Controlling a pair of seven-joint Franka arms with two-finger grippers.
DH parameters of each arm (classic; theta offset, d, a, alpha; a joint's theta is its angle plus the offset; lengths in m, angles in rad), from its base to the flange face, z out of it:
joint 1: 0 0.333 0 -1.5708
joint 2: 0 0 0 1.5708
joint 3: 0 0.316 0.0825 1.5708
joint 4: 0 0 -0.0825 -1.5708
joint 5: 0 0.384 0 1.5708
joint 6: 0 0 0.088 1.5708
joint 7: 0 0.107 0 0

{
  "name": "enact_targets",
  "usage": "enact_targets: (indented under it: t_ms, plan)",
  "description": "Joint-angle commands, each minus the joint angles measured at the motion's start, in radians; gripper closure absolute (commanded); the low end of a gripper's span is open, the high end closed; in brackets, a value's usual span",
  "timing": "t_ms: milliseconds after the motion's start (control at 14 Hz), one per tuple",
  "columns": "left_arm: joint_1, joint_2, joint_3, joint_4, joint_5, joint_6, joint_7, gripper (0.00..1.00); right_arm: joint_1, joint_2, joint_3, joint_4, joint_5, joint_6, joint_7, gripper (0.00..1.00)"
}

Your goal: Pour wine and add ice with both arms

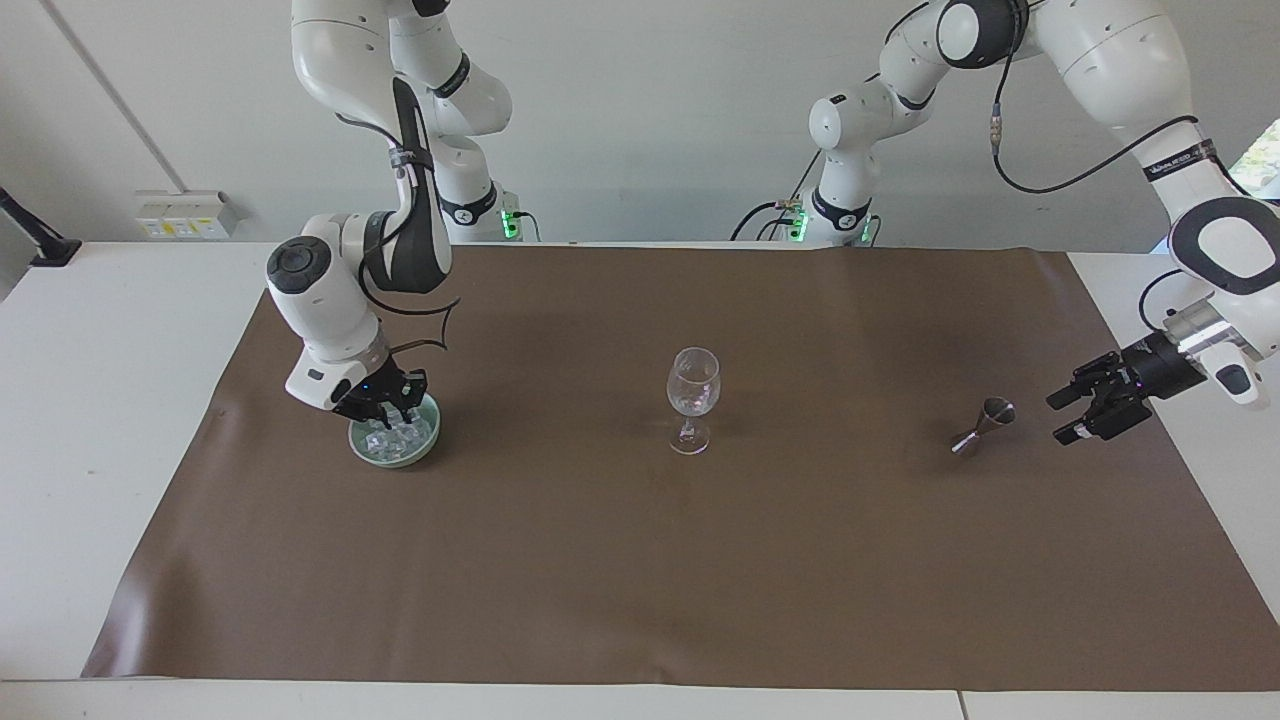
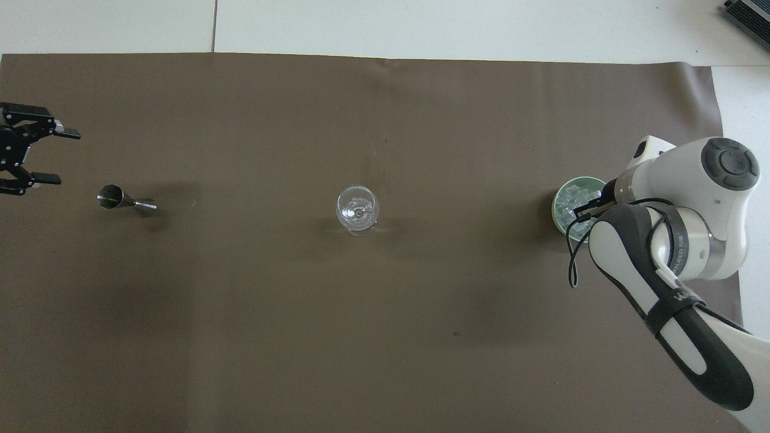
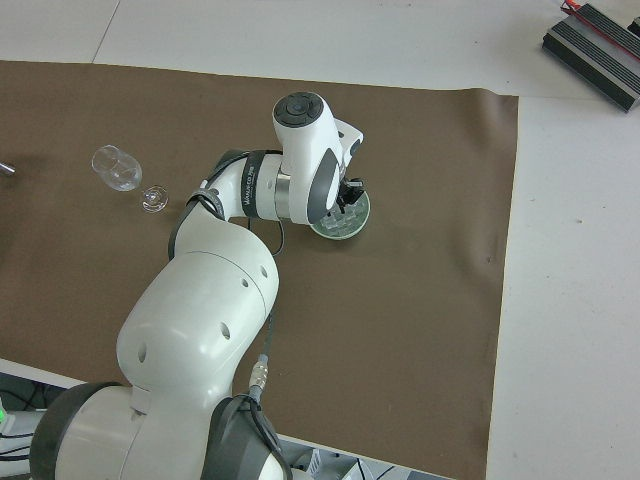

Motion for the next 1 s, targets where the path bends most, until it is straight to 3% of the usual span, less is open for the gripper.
enact_targets:
  t_ms: [0,143,215,502,645,788,932]
  plan:
    - [-0.094,-0.09,0.014,-0.009,0.134,0.017,0.073,0.0,-0.012,0.002,0.006,0.023,-0.011,-0.01,-0.028,0.88]
    - [-0.145,-0.125,0.016,-0.007,0.166,0.013,0.074,0.0,-0.012,0.001,0.006,0.023,-0.011,-0.01,-0.028,0.92]
    - [-0.162,-0.135,0.014,-0.003,0.201,0.013,0.086,0.0,-0.012,-0.001,0.006,0.023,-0.009,-0.012,-0.018,0.99]
    - [-0.262,-0.152,0.014,0.042,0.362,0.001,0.158,0.0,-0.012,-0.03,0.007,0.09,0.009,-0.127,0.013,1.0]
    - [-0.309,-0.184,0.034,0.074,0.367,-0.053,0.206,0.0,-0.006,-0.051,0.01,0.141,0.009,-0.182,0.1,1.0]
    - [-0.331,-0.225,0.048,0.092,0.376,-0.137,0.212,0.0,-0.006,-0.053,0.055,0.214,0.009,-0.234,0.209,1.0]
    - [-0.355,-0.329,0.054,0.08,0.377,-0.179,0.223,0.0,-0.004,-0.05,0.11,0.28,0.008,-0.263,0.344,1.0]
